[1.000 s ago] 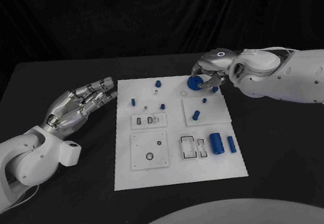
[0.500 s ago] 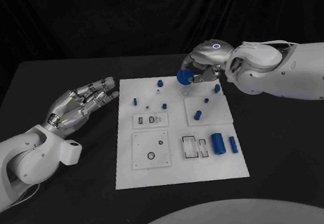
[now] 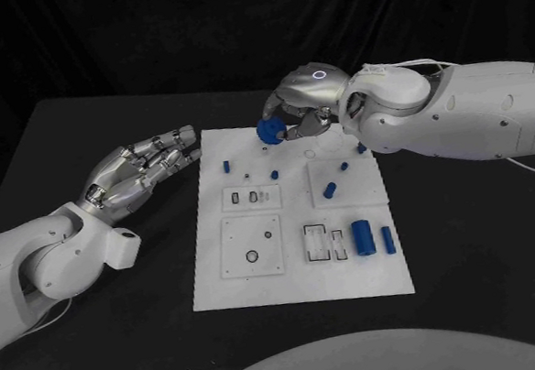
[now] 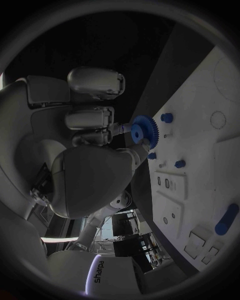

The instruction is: Assemble the parts on the task board

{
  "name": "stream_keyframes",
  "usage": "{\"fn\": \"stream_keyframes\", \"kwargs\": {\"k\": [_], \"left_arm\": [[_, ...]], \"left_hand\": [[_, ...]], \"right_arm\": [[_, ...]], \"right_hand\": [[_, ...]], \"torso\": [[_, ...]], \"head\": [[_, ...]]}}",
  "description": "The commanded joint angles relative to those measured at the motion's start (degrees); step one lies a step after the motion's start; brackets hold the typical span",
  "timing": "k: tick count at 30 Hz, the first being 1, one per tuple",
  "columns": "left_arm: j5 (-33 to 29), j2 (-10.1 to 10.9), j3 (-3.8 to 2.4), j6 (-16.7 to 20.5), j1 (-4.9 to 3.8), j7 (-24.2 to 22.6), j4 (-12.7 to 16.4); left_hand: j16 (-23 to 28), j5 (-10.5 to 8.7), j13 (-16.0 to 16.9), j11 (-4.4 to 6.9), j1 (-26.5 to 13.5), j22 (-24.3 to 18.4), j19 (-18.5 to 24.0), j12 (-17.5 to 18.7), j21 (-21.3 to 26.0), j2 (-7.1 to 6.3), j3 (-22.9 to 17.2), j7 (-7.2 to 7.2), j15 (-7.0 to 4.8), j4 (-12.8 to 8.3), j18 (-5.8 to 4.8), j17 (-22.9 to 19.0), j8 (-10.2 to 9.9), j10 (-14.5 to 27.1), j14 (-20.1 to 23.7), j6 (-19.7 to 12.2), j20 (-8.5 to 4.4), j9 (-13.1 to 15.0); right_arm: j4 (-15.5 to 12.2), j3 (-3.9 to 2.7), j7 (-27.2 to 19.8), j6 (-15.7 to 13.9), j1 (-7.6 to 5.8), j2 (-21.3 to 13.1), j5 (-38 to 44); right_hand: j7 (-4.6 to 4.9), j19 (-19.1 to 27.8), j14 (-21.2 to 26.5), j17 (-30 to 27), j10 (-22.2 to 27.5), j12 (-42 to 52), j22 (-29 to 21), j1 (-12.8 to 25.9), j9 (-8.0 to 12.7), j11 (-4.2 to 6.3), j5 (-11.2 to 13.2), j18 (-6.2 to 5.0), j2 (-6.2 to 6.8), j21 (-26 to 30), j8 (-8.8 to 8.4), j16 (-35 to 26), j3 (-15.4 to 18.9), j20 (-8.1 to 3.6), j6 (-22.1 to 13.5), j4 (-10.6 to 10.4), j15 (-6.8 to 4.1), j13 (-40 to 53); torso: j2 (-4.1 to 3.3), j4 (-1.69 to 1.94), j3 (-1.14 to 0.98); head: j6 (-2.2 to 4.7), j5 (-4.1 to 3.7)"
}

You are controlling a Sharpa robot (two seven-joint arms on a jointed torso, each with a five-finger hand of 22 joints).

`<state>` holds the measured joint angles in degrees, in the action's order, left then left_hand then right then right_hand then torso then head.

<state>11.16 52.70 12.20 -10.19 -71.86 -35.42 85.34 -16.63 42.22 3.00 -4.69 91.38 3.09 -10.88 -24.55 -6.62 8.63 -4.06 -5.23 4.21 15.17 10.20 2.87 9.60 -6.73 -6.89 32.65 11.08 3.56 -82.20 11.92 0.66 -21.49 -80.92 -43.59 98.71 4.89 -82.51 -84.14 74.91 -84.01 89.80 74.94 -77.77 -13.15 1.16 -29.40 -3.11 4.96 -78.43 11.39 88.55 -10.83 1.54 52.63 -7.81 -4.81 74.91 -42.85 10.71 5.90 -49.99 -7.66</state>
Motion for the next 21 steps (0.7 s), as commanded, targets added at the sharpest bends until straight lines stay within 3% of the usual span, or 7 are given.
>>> {"fn": "stream_keyframes", "kwargs": {"k": [1, 10, 19, 21], "left_arm": [[0.0, -0.2, -0.05, -1.0, 0.07, -0.5, 0.0], [0.0, -0.6, -0.05, -1.1, 0.07, -0.6, -0.2], [0.0, -0.8, -0.05, -1.2, 0.08, -0.6, -0.3], [0.0, -0.9, -0.05, -1.3, 0.08, -0.6, -0.4]], "left_hand": [[-0.1, -0.29, 0.0, -0.14, 0.4, -0.1, 0.1, 0.1, 0.2, -0.05, -0.3, 0.0, 0.43, -0.2, 0.18, -0.1, 0.1, 0.4, 0.1, -0.4, 0.49, 0.0], [0.0, -0.33, 0.0, -0.23, 0.4, -0.1, 0.1, 0.0, 0.2, -0.08, -0.5, -0.04, 0.51, -0.2, 0.18, -0.1, 0.1, 0.4, 0.1, -0.5, 0.54, 0.0], [0.0, -0.34, 0.0, -0.26, 0.4, -0.1, 0.1, 0.1, 0.3, -0.08, -0.6, -0.06, 0.55, -0.2, 0.18, -0.1, 0.1, 0.4, 0.1, -0.6, 0.56, 0.0], [0.0, -0.34, 0.0, -0.26, 0.4, -0.1, 0.1, 0.1, 0.3, -0.08, -0.6, -0.06, 0.55, -0.2, 0.18, -0.1, 0.1, 0.4, 0.1, -0.6, 0.56, 0.0]], "right_arm": [[1.6, -0.05, -1.3, 3.4, 0.37, 1.5, 0.2], [5.3, -0.05, -1.6, 6.2, 1.6, 5.1, 0.2], [6.5, -0.05, -1.3, 8.1, 2.29, 5.8, 0.2], [6.7, -0.05, -1.2, 8.3, 2.34, 5.8, 0.2]], "right_hand": [[-0.99, -0.3, -5.4, 13.7, -6.0, 0.2, 6.9, 0.4, -7.2, -0.02, 0.6, -0.09, -0.19, -0.1, 4.54, 0.0, -0.5, 0.02, 0.7, 0.0, -0.05, 15.1], [-0.86, -0.1, -5.3, 13.5, -6.0, 0.2, 6.7, 0.5, -7.2, -0.11, 0.9, -0.18, -0.23, 0.3, 4.2, -0.3, -0.7, 0.1, 0.1, 0.2, 0.04, 15.1], [-0.7, 0.2, -5.2, 13.2, -6.0, 0.2, 6.4, 0.8, -7.2, -0.25, 1.6, -0.28, -0.26, 0.7, 3.69, -0.6, -0.9, 0.23, -0.6, 0.3, 0.19, 15.1], [-0.68, 0.2, -5.2, 13.2, -6.0, 0.2, 6.4, 0.8, -7.2, -0.26, 1.8, -0.28, -0.25, 0.8, 3.58, -0.6, -1.0, 0.25, -0.7, 0.3, 0.21, 15.1]], "torso": [[-0.04, 0.02, 0.07], [-0.12, 0.27, 0.03], [-0.28, 0.64, 0.08], [-0.25, 0.57, 0.06]], "head": [[-0.01, 0.44], [-0.01, 0.14], [-0.01, -0.62], [-0.01, -0.57]]}}
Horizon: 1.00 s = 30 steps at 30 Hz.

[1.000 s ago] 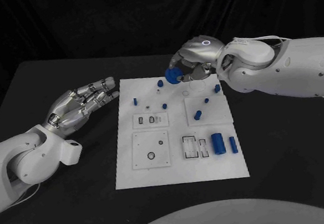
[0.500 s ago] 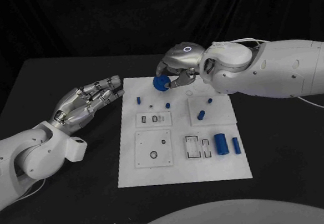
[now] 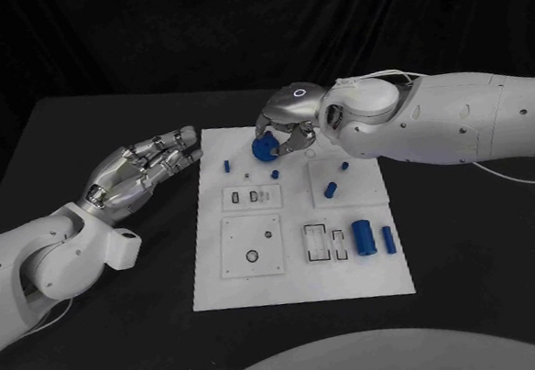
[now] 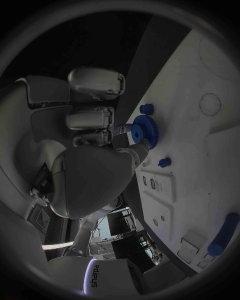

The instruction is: Assemble the parts on the task board

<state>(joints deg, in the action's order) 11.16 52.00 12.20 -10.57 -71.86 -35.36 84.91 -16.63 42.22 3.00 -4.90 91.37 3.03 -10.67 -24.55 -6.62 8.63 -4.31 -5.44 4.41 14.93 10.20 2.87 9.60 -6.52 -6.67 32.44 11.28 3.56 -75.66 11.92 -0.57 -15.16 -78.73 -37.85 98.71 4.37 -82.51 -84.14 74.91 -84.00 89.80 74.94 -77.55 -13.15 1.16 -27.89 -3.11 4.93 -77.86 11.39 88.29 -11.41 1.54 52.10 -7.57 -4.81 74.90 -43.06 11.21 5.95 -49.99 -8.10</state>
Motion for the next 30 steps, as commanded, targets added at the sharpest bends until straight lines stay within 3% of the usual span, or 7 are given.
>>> {"fn": "stream_keyframes", "kwargs": {"k": [1, 10, 16, 17, 19, 22, 30], "left_arm": [[0.0, -0.2, -0.05, -0.9, 0.08, -0.6, 0.0], [0.0, -0.4, -0.05, -1.1, 0.11, -0.6, -0.1], [0.0, -0.4, -0.05, -1.1, 0.12, -0.6, -0.1], [0.0, -0.4, -0.05, -1.1, 0.12, -0.6, -0.1], [0.0, -0.4, -0.05, -1.1, 0.13, -0.6, -0.2], [0.0, -0.4, -0.05, -1.2, 0.13, -0.6, -0.2], [0.0, -0.6, -0.05, -1.3, 0.15, -0.5, -0.3]], "left_hand": [[0.0, -0.34, 0.0, -0.05, 0.4, -0.1, -0.1, 0.1, 0.3, -0.07, -0.4, 0.15, 0.35, 0.0, 0.18, -0.1, 0.1, 0.2, -0.1, -0.4, 0.36, 0.0], [0.0, -0.35, 0.0, -0.06, 0.4, -0.1, 0.0, 0.2, 0.3, -0.07, -0.4, 0.14, 0.36, 0.0, 0.18, -0.1, 0.1, 0.2, -0.1, -0.5, 0.37, 0.0], [0.0, -0.37, 0.0, -0.08, 0.3, -0.1, 0.0, 0.2, 0.3, -0.06, -0.5, 0.12, 0.4, 0.0, 0.18, -0.1, 0.1, 0.3, -0.1, -0.6, 0.39, 0.0], [0.0, -0.37, 0.0, -0.08, 0.3, -0.1, 0.0, 0.2, 0.3, -0.06, -0.5, 0.12, 0.4, 0.0, 0.18, -0.1, 0.1, 0.3, -0.1, -0.6, 0.39, 0.0], [0.0, -0.37, 0.0, -0.08, 0.3, -0.1, 0.0, 0.2, 0.3, -0.06, -0.5, 0.12, 0.4, 0.0, 0.18, -0.1, 0.1, 0.3, -0.1, -0.6, 0.39, 0.0], [0.0, -0.37, 0.0, -0.08, 0.3, -0.1, 0.0, 0.2, 0.3, -0.06, -0.5, 0.12, 0.4, 0.0, 0.18, -0.1, 0.1, 0.3, -0.1, -0.6, 0.39, 0.0], [0.0, -0.37, 0.0, -0.08, 0.3, -0.1, 0.0, 0.2, 0.3, -0.06, -0.5, 0.12, 0.4, 0.0, 0.18, -0.1, 0.1, 0.3, -0.1, -0.6, 0.39, 0.0]], "right_arm": [[0.2, -0.05, 0.1, 2.2, 0.17, 0.1, 0.2], [0.6, -0.05, 1.0, 3.4, 0.34, 0.1, 0.2], [0.7, -0.05, 1.0, 3.2, 0.47, 0.2, 0.2], [0.7, -0.05, 1.0, 3.1, 0.49, 0.2, 0.2], [0.7, -0.05, 0.9, 2.9, 0.52, 0.2, 0.1], [0.8, -0.05, 0.8, 2.9, 0.55, 0.1, -0.6], [0.9, -0.05, 0.8, 2.7, 0.59, -0.1, -1.8]], "right_hand": [[-0.13, 0.3, -5.2, 13.1, -6.0, 0.2, 6.3, 0.6, -7.1, -0.29, 0.3, -0.34, -0.21, 0.4, 3.38, -0.4, -0.5, 0.28, -0.4, 0.1, 0.23, 15.1], [0.4, 1.7, -4.5, 11.5, -6.0, 0.2, 5.0, 1.6, -5.2, -0.71, 2.9, -0.89, 0.23, 2.9, -1.28, -2.3, -1.6, 0.78, -4.5, 0.4, 0.71, 15.1], [-0.41, 2.0, -4.3, 11.0, -6.0, 0.2, 4.6, 2.1, -1.1, -0.11, 3.0, -1.11, 0.08, 4.2, -7.09, -3.0, -2.5, 0.62, -12.5, 1.0, 0.4, 15.1], [-1.15, 2.0, -4.3, 10.9, -6.0, 0.2, 4.6, 2.2, 1.1, 0.39, 3.0, -1.2, -0.07, 4.4, -8.08, -3.1, -2.6, 0.25, -17.8, 1.2, 0.0, 15.1], [-2.11, 1.9, -4.3, 11.0, -6.0, 0.2, 4.7, 2.4, 4.2, 1.21, 3.0, -1.17, -0.15, 4.6, -8.75, -3.1, -2.8, -0.23, -25.5, 1.5, -0.57, 15.1], [-2.61, 1.9, -4.3, 11.0, -5.8, 0.1, 4.7, 2.5, 5.6, 1.6, 3.0, -1.15, -0.18, 4.7, -8.99, -3.1, -2.8, -0.52, -28.9, 1.7, -0.89, 14.9], [-2.93, 2.3, -4.2, 10.7, -4.9, -0.7, 4.4, 2.4, 6.7, 1.96, 3.1, -1.31, -0.34, 5.6, -9.09, -3.5, -3.1, -0.8, -31.0, 2.1, -1.12, 13.9]], "torso": [[-0.02, 0.04, 0.0], [-0.01, -0.13, -0.02], [0.0, -0.13, 0.0], [0.01, -0.11, 0.0], [0.03, -0.1, 0.01], [0.02, -0.07, 0.03], [0.04, 0.01, 0.03]], "head": [[-0.01, -0.14], [-0.01, -0.12], [-0.01, 0.04], [-0.01, 0.01], [-0.01, 0.0], [-0.01, -0.05], [-0.01, -0.18]]}}
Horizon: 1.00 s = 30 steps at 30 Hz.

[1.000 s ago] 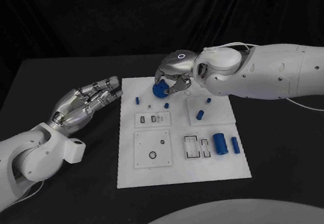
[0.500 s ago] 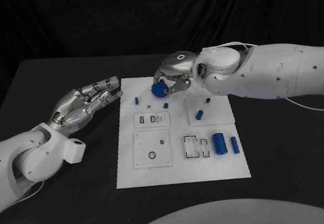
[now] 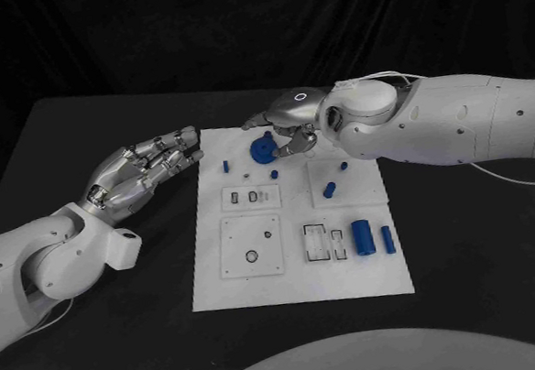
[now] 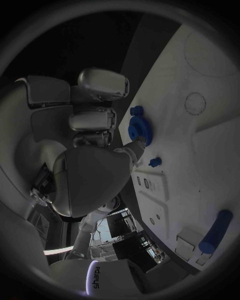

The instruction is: Assemble the parts on the task board

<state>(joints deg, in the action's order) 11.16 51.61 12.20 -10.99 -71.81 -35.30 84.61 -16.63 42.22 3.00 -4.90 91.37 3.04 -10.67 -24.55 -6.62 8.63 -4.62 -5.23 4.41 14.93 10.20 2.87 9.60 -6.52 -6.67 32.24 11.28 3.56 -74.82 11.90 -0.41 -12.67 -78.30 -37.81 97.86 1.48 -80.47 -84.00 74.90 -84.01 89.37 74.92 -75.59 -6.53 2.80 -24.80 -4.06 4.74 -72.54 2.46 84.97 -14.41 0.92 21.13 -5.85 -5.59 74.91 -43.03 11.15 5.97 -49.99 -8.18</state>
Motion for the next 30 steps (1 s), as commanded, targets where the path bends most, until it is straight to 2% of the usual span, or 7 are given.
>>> {"fn": "stream_keyframes", "kwargs": {"k": [1, 7, 9, 11, 12, 19, 30], "left_arm": [[0.0, -0.2, -0.05, -0.9, 0.1, -0.6, 0.0], [0.0, -0.2, -0.05, -1.0, 0.14, -0.6, 0.0], [0.0, -0.1, -0.05, -1.0, 0.16, -0.6, -0.1], [0.0, -0.1, -0.05, -1.0, 0.17, -0.5, -0.1], [0.0, -0.1, -0.05, -1.0, 0.18, -0.5, -0.1], [0.0, -0.3, -0.05, -1.1, 0.24, -0.5, -0.2], [0.0, 0.0, -0.05, -1.1, 0.3, -0.5, -0.2]], "left_hand": [[0.0, -0.37, 0.0, -0.08, 0.3, -0.1, 0.0, 0.2, 0.3, -0.06, -0.2, -0.09, 0.4, 0.0, 0.18, -0.1, 0.1, 0.3, -0.1, -0.4, 0.39, 0.0], [0.1, -0.41, -0.1, -0.11, 0.3, -0.1, 0.0, 0.3, 0.3, -0.04, -0.4, -0.12, 0.44, 0.0, 0.18, -0.1, 0.1, 0.3, 0.0, -0.5, 0.42, 0.0], [0.1, -0.41, -0.1, -0.11, 0.3, -0.1, 0.0, 0.3, 0.3, -0.04, -0.4, -0.12, 0.44, 0.0, 0.18, -0.1, 0.1, 0.3, 0.0, -0.5, 0.42, 0.0], [0.1, -0.41, -0.1, -0.11, 0.3, -0.1, 0.0, 0.3, 0.3, -0.04, -0.4, -0.12, 0.44, 0.0, 0.18, -0.1, 0.1, 0.3, 0.0, -0.5, 0.42, 0.0], [0.1, -0.41, -0.1, -0.11, 0.3, -0.1, 0.0, 0.3, 0.3, -0.04, -0.4, -0.12, 0.44, 0.0, 0.18, -0.1, 0.1, 0.3, 0.0, -0.5, 0.42, 0.0], [0.1, -0.41, -0.1, -0.11, 0.3, -0.1, 0.0, 0.3, 0.3, -0.04, -0.4, -0.12, 0.44, 0.0, 0.18, -0.1, 0.1, 0.3, 0.0, -0.5, 0.42, 0.0], [0.0, -0.45, -0.1, -0.14, 0.3, -0.1, 0.0, 0.3, 0.3, -0.03, -0.5, -0.14, 0.47, -0.1, 0.18, -0.1, 0.1, 0.4, 0.0, -0.6, 0.44, 0.0]], "right_arm": [[0.0, -0.03, 0.6, 0.1, 0.16, -0.2, -1.0], [-0.1, -0.03, 0.3, -0.5, 0.18, -0.7, -1.1], [0.0, -0.03, 0.2, 0.0, 0.19, -0.9, -1.1], [0.0, -0.03, 0.2, 0.6, 0.21, -1.0, -1.1], [0.0, -0.03, 0.3, 1.1, 0.25, -1.1, -1.1], [0.2, -0.03, 0.7, 3.3, 0.45, -1.3, -1.2], [0.1, -0.02, 0.5, 1.4, 0.74, -2.3, -1.2]], "right_hand": [[-0.03, 0.3, -4.3, 10.6, -4.8, -0.3, 4.3, 0.4, 0.0, 0.31, -0.1, -0.39, -0.18, 0.3, -0.13, -0.3, -0.1, -0.18, 0.1, 0.5, -0.34, 13.8], [0.09, 0.3, -4.3, 10.7, -4.8, -0.3, 4.3, -0.1, -0.3, 0.26, -0.8, -0.39, -0.45, 0.5, 0.3, -0.3, -0.6, -0.23, 2.2, 1.0, -0.34, 13.8], [0.06, 0.2, -4.3, 10.8, -4.9, -0.3, 4.6, -0.1, -1.0, 0.27, -4.1, -0.36, -0.79, 0.5, 1.19, -0.3, -1.7, -0.26, 7.3, 1.6, -0.34, 13.8], [0.05, 0.3, -4.3, 10.8, -4.8, -0.3, 4.6, -0.1, -1.1, 0.29, -4.8, -0.38, -0.88, 0.7, 1.31, -0.2, -2.1, -0.27, 8.2, 1.8, -0.36, 13.8], [0.21, 0.3, -4.3, 10.9, -4.8, -0.3, 4.6, 0.2, -1.0, 0.15, -7.7, -0.36, -1.09, 0.8, 1.36, -0.2, -3.0, -0.23, 9.3, 1.9, -0.32, 13.8], [1.51, 0.4, -4.3, 11.1, -5.1, -0.1, 5.1, 3.2, -2.8, -0.78, -11.7, -0.37, -1.35, 1.1, 4.15, 0.0, -7.1, 0.33, 23.5, 1.9, 0.44, 14.1], [2.55, 0.1, -4.5, 11.5, -6.0, 0.6, 6.0, 5.3, -5.2, -1.58, -11.8, -0.32, -0.9, 0.9, 6.95, 0.5, -9.7, 0.99, 32.0, 3.6, 1.13, 15.1]], "torso": [[0.0, 0.05, 0.02], [0.01, -0.02, 0.03], [0.0, 0.0, 0.03], [0.01, -0.01, 0.03], [0.01, -0.03, 0.02], [-0.02, -0.02, -0.01], [0.0, -0.03, 0.01]], "head": [[-0.01, -0.09], [-0.01, 0.02], [-0.01, -0.07], [-0.01, -0.14], [-0.01, -0.13], [-0.01, -0.37], [-0.01, -0.15]]}}
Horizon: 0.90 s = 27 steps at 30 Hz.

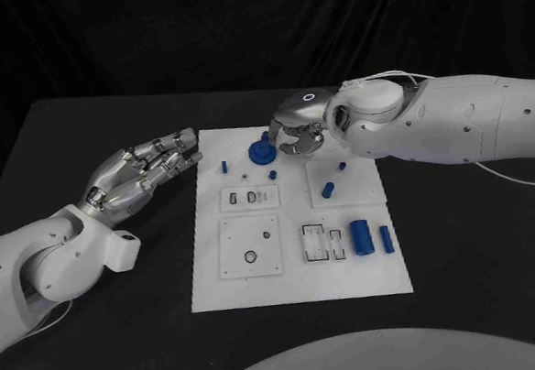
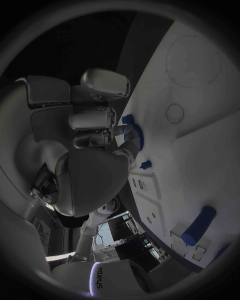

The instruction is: Assemble the parts on the task board

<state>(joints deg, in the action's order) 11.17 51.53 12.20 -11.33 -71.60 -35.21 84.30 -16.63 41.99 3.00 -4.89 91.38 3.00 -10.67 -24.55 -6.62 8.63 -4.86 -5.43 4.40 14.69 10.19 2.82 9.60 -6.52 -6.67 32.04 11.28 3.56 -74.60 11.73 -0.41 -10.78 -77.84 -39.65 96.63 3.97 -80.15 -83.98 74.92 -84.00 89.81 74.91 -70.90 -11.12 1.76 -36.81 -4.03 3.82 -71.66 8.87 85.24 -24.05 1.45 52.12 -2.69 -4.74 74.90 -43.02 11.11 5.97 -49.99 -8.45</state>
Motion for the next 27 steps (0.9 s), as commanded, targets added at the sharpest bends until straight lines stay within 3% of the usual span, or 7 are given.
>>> {"fn": "stream_keyframes", "kwargs": {"k": [1, 6, 8, 11, 12, 19, 27], "left_arm": [[0.0, 0.1, -0.05, -0.8, 0.09, -0.5, 0.1], [0.0, 0.2, -0.05, -0.9, 0.11, -0.5, 0.1], [0.0, 0.2, -0.05, -0.9, 0.11, -0.5, 0.1], [0.0, 0.4, -0.05, -0.9, 0.12, -0.4, 0.1], [0.0, 0.4, -0.05, -0.9, 0.12, -0.4, 0.1], [0.0, 0.5, -0.05, -0.9, 0.13, -0.3, 0.1], [0.0, 0.5, -0.04, -0.9, 0.13, -0.3, 0.3]], "left_hand": [[0.0, -0.23, -0.1, -0.14, 0.3, -0.1, 0.0, 0.3, 0.3, -0.03, -0.3, 0.06, 0.47, 0.2, 0.18, -0.1, 0.1, 0.4, 0.0, -0.4, 0.44, 0.0], [0.0, -0.23, -0.1, -0.14, 0.3, -0.1, 0.0, 0.3, 0.3, -0.03, -0.3, 0.06, 0.47, 0.2, 0.18, -0.1, 0.1, 0.4, 0.0, -0.4, 0.44, 0.0], [0.0, -0.23, -0.1, -0.14, 0.3, -0.1, 0.0, 0.3, 0.3, -0.03, -0.3, 0.06, 0.47, 0.2, 0.18, -0.1, 0.1, 0.4, 0.0, -0.4, 0.44, 0.0], [0.0, -0.23, -0.1, -0.14, 0.3, -0.1, 0.0, 0.3, 0.3, -0.03, -0.3, 0.06, 0.47, 0.2, 0.18, -0.1, 0.1, 0.4, 0.0, -0.4, 0.44, 0.0], [0.0, -0.23, -0.1, -0.15, 0.3, -0.1, 0.0, 0.3, 0.3, -0.03, -0.3, 0.06, 0.47, 0.2, 0.18, -0.1, 0.1, 0.4, 0.0, -0.4, 0.45, 0.0], [0.0, -0.27, -0.1, -0.18, 0.3, -0.1, 0.0, 0.2, 0.3, -0.03, -0.4, 0.04, 0.5, 0.1, 0.18, -0.1, 0.1, 0.4, 0.0, -0.4, 0.47, 0.0], [0.0, -0.29, 0.0, -0.2, 0.2, -0.1, 0.0, 0.1, 0.3, -0.04, -0.5, 0.03, 0.51, 0.1, 0.18, -0.1, 0.1, 0.3, 0.0, -0.3, 0.47, 0.0]], "right_arm": [[-0.2, 0.15, 0.4, -0.8, 0.28, -0.6, 0.1], [-0.4, 0.15, 0.3, -3.1, 0.31, -1.5, 0.1], [-0.7, 0.15, 0.3, -4.7, 0.31, -2.1, 0.1], [-1.6, 0.15, 0.0, -7.8, 0.26, -3.5, 0.1], [-1.9, 0.15, -0.1, -8.7, 0.23, -3.9, 0.1], [-6.4, 0.15, 0.2, -15.5, -1.46, -9.9, 0.1], [-10.8, 0.19, 0.7, -18.0, -2.21, -17.0, 0.1]], "right_hand": [[0.03, -0.2, -4.5, 11.5, -6.0, 0.2, 6.0, 0.6, -0.8, -0.55, 0.2, -0.35, 0.01, 0.0, 0.7, 0.3, -0.1, 0.47, 1.2, 0.6, 0.28, 15.1], [-0.49, -0.4, -4.6, 11.7, -6.0, 0.2, 6.4, 0.8, -6.4, 0.09, 0.1, -0.35, -0.73, -0.1, 4.74, 0.4, 2.1, 0.11, 3.1, 2.2, -0.08, 15.1], [-0.89, -0.4, -4.5, 11.4, -6.0, 0.2, 6.6, 0.7, -18.4, 0.53, 0.4, -0.47, -2.3, 0.5, 12.97, 0.1, 5.0, -0.27, -2.0, 3.8, -0.13, 15.1], [-0.9, -0.1, -4.3, 11.0, -6.0, 0.2, 6.5, 1.2, -28.1, 0.25, 1.5, -0.57, -2.56, 1.6, 19.91, -0.5, 5.5, -0.02, -8.9, 3.8, -0.14, 15.1], [-0.9, -0.1, -4.3, 11.0, -6.0, 0.2, 6.5, 1.2, -28.1, 0.25, 1.6, -0.57, -2.56, 1.6, 19.91, -0.5, 5.5, -0.02, -9.0, 3.8, -0.14, 15.1], [-0.99, -1.0, -4.5, 11.1, -6.0, 0.2, 7.0, 3.5, -33.6, 0.1, 23.3, -0.37, -0.19, 1.6, 22.68, -0.4, 9.3, 0.16, -16.9, -1.4, -0.25, 15.1], [-1.11, -2.1, -4.8, 11.6, -6.0, 0.2, 8.0, 3.3, -26.9, 0.35, 30.9, -0.03, 2.63, 0.3, 16.72, 0.2, 13.0, -0.15, -21.0, -8.3, -0.41, 15.1]], "torso": [[0.0, -0.03, 0.02], [-0.01, 0.06, 0.02], [0.01, 0.02, 0.0], [0.0, 0.07, 0.01], [-0.01, 0.06, 0.02], [0.0, 0.02, 0.01], [0.01, -0.13, 0.02]], "head": [[-0.01, 0.19], [-0.01, 0.1], [-0.01, 0.15], [-0.01, 0.01], [-0.01, -0.05], [-0.01, -0.34], [-0.01, -0.01]]}}
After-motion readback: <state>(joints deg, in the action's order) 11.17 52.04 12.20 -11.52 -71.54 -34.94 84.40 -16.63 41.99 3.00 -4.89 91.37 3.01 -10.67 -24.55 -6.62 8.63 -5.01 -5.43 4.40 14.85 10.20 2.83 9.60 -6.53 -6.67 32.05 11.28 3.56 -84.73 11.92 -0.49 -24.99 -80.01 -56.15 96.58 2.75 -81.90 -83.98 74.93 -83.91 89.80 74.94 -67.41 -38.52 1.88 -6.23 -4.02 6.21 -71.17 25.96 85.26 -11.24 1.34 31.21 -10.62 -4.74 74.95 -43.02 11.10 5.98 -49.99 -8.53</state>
